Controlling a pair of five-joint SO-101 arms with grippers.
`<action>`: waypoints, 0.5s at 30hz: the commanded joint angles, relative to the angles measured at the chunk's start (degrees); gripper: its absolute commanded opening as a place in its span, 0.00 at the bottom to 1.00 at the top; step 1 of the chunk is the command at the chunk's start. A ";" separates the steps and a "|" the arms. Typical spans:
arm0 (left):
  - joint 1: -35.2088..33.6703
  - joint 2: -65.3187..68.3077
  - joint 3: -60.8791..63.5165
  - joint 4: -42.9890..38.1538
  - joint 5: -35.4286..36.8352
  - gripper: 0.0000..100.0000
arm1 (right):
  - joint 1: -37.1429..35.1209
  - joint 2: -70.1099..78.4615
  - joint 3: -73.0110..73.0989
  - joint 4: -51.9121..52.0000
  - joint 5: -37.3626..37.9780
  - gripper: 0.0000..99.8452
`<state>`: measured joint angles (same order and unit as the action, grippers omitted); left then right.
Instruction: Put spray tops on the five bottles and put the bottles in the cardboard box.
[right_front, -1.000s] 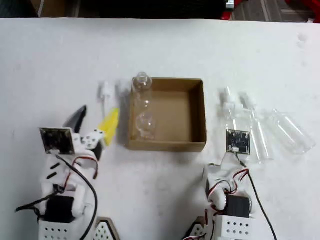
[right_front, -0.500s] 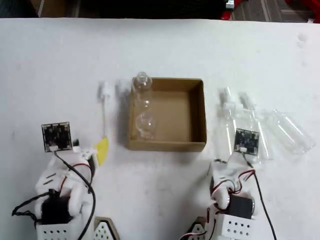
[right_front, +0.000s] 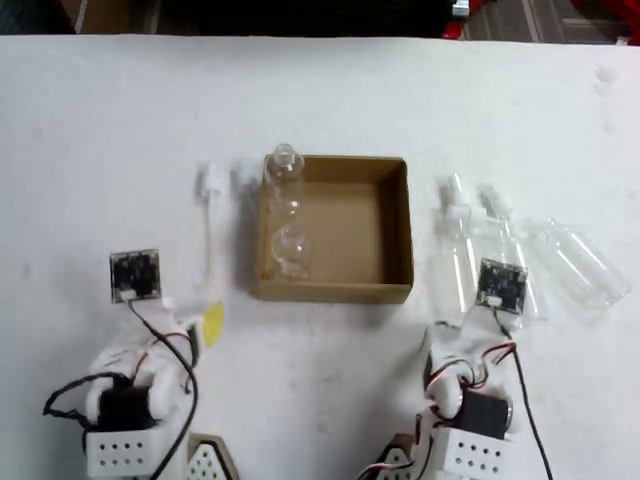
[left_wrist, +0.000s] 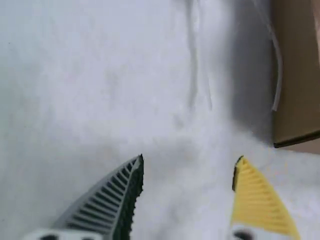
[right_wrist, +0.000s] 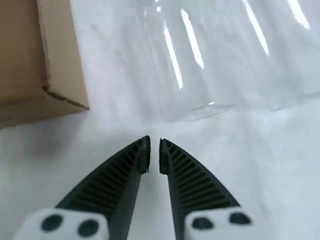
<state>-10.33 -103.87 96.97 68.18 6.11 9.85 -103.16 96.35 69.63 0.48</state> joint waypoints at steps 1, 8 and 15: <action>-0.22 -0.48 -0.09 0.44 0.70 0.26 | -3.30 0.04 0.44 2.68 0.44 0.02; -0.57 -0.48 -0.09 0.53 0.70 0.26 | -3.30 -0.04 0.44 1.71 0.62 0.02; -5.41 -0.57 -0.09 -1.32 -5.27 0.02 | -1.10 -0.04 0.44 -6.81 0.62 0.02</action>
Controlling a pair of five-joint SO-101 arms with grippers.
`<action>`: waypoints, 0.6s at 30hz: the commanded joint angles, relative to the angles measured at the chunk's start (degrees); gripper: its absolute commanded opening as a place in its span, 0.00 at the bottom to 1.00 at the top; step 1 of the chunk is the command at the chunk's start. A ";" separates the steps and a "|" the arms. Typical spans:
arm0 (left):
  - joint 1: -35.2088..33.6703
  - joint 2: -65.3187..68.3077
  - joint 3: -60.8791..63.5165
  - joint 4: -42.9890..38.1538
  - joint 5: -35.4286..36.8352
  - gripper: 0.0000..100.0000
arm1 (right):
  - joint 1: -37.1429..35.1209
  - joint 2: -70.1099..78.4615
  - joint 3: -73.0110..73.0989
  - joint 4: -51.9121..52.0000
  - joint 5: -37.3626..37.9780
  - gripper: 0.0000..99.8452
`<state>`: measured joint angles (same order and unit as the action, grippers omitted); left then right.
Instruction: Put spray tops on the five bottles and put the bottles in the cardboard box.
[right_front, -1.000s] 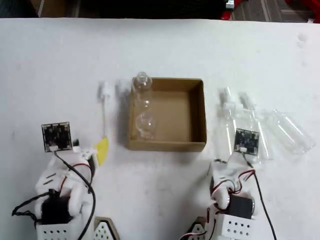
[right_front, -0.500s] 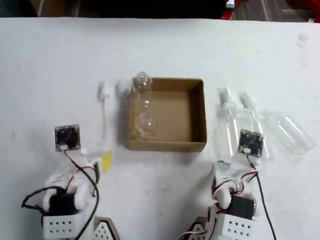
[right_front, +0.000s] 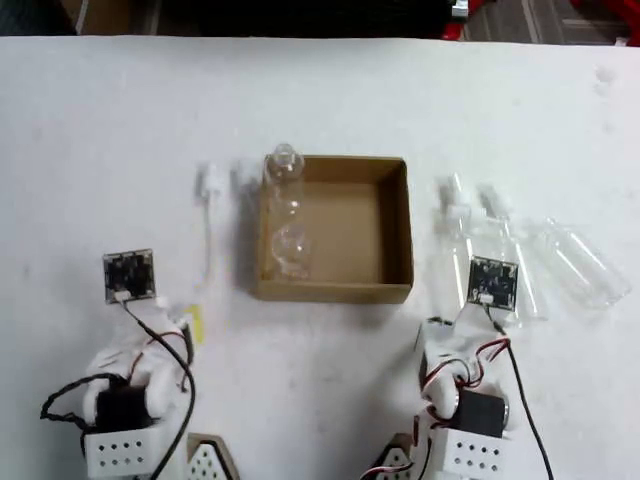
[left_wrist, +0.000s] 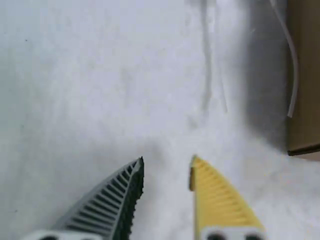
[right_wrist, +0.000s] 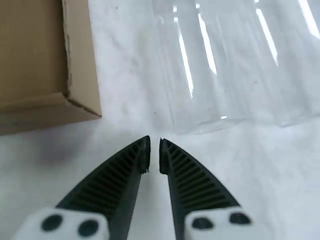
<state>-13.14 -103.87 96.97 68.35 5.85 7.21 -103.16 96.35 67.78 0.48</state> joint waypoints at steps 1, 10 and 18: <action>-2.33 -0.57 -0.09 -1.32 -6.15 0.05 | 2.59 -0.04 0.44 -6.37 0.62 0.02; -0.84 -0.57 -0.09 -1.32 -6.51 0.02 | 12.18 -0.04 0.44 -17.01 0.62 0.02; -0.84 -0.57 -0.09 -1.32 -6.42 0.02 | 17.98 -0.04 0.44 -31.96 0.70 0.02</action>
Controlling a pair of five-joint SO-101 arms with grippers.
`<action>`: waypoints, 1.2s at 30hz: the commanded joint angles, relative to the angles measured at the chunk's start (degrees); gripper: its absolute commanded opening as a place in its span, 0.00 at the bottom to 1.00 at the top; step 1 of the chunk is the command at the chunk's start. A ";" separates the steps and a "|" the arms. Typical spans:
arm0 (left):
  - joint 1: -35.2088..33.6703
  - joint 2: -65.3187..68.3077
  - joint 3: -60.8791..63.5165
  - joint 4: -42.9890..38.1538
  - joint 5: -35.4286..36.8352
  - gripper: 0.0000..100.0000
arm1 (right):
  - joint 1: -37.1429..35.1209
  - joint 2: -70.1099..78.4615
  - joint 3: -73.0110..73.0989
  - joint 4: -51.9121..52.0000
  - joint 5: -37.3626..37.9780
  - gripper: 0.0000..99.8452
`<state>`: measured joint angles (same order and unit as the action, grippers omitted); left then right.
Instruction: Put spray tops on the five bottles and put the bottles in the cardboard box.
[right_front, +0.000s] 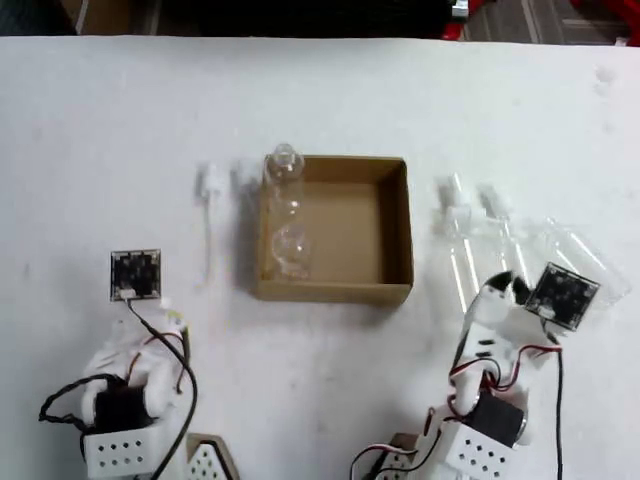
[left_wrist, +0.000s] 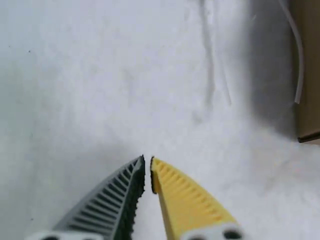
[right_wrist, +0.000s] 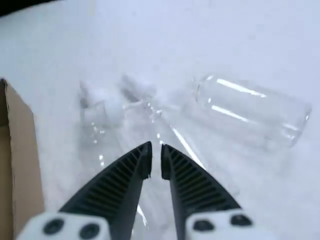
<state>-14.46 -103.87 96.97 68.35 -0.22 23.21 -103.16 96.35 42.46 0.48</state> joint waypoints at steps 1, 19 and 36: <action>0.48 -0.57 -0.09 -1.32 -0.44 0.02 | 2.33 -0.04 0.44 -7.69 0.70 0.02; 0.48 -0.57 -0.09 -0.44 -0.70 0.02 | -3.65 0.40 -9.49 -6.99 16.44 0.02; 0.48 -0.57 -0.09 -0.44 -0.70 0.02 | -10.42 58.95 -61.89 21.23 16.53 0.02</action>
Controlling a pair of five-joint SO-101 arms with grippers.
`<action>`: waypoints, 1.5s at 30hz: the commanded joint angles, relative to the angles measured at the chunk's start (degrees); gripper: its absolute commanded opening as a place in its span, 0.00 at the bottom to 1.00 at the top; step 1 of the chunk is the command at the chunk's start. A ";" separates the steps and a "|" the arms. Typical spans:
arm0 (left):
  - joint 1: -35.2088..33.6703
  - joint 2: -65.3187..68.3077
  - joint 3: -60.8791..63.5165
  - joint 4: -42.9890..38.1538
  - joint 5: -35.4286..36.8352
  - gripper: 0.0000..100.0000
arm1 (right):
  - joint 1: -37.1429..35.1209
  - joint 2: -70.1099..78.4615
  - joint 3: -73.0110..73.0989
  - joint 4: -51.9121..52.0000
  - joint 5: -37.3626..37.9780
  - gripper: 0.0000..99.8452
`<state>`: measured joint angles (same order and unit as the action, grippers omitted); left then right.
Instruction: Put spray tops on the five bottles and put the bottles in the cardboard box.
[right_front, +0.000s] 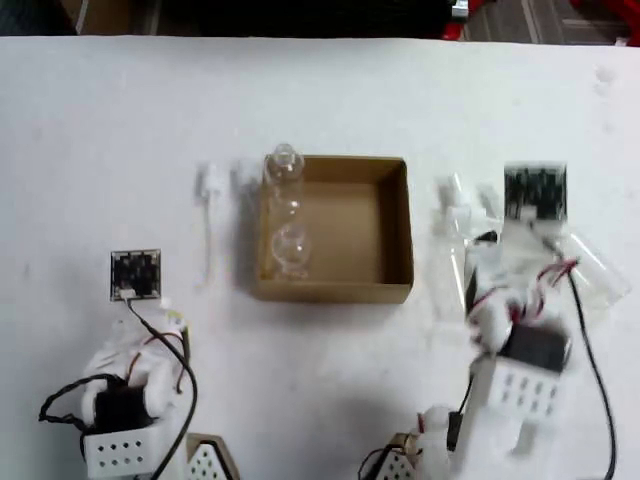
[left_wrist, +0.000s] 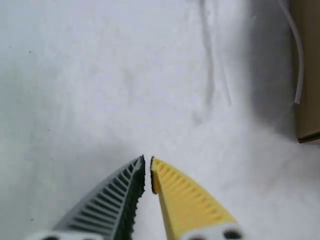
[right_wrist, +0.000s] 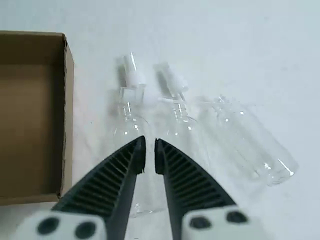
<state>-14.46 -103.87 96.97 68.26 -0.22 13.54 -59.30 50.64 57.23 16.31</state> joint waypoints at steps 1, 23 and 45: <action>0.48 -0.57 -0.09 -0.35 -0.70 0.02 | -0.75 18.95 -19.60 8.22 0.70 0.02; 0.48 -0.57 -0.09 -0.35 -0.70 0.02 | -8.13 64.13 -54.77 24.40 0.70 0.16; 0.48 -0.57 -0.09 -0.35 -0.70 0.02 | -6.73 81.27 -58.46 21.49 5.19 0.15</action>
<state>-14.46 -103.87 96.97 68.26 -0.22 6.15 22.02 -5.89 79.12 20.88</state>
